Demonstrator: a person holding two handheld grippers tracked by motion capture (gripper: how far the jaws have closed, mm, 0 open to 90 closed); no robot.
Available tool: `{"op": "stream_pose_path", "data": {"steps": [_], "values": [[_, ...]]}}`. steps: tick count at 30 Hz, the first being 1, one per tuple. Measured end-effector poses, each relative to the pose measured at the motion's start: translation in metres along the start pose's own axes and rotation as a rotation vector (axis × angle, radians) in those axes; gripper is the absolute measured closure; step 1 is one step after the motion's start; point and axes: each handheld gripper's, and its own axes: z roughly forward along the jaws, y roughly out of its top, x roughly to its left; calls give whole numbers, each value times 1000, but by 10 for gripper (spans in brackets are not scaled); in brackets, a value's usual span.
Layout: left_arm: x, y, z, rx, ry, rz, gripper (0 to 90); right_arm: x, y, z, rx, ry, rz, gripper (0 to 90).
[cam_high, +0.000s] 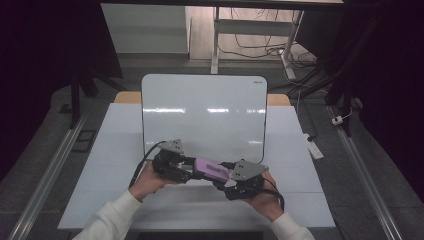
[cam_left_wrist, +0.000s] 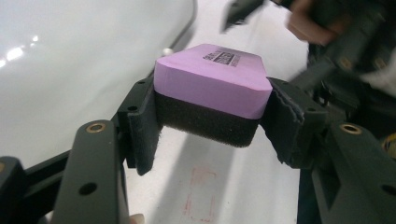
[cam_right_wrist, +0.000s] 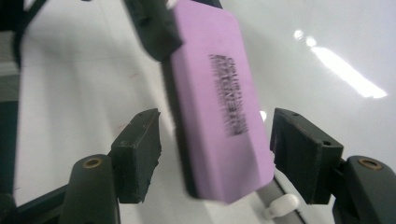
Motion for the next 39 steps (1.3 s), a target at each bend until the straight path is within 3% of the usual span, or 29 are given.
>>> {"op": "stream_pose_path", "data": {"steps": [2, 5, 8, 20, 24, 27, 29, 31, 34, 39], "values": [[2, 0, -1, -11, 13, -32, 402, 6, 3, 1, 5, -48, -34, 344], [4, 2, -2, -29, -5, -71, 402, 12, 5, 4, 16, -118, -81, 374], [4, 2, 0, -33, -17, -94, 402, 14, 6, 9, 29, -147, -106, 404], [3, 5, 7, -20, -22, -136, 408, 29, 6, 20, 106, -298, -251, 552], [5, 3, 5, -49, -41, -155, 419, 31, 3, 22, 124, -338, -305, 617], [3, 3, 2, -69, -31, -145, 367, 31, 5, 21, 110, -353, -309, 634], [0, 3, -2, -87, 8, -126, 277, 28, 6, 19, 108, -374, -290, 638], [-3, 2, -8, -112, 45, -108, 237, 20, 6, 14, 92, -381, -236, 640], [-9, -3, -20, -131, 105, -72, 212, 2, 10, 4, 41, -406, -105, 641], [-16, -25, -38, -113, 216, -24, 194, -35, 25, -14, -34, -489, 137, 639]]}}
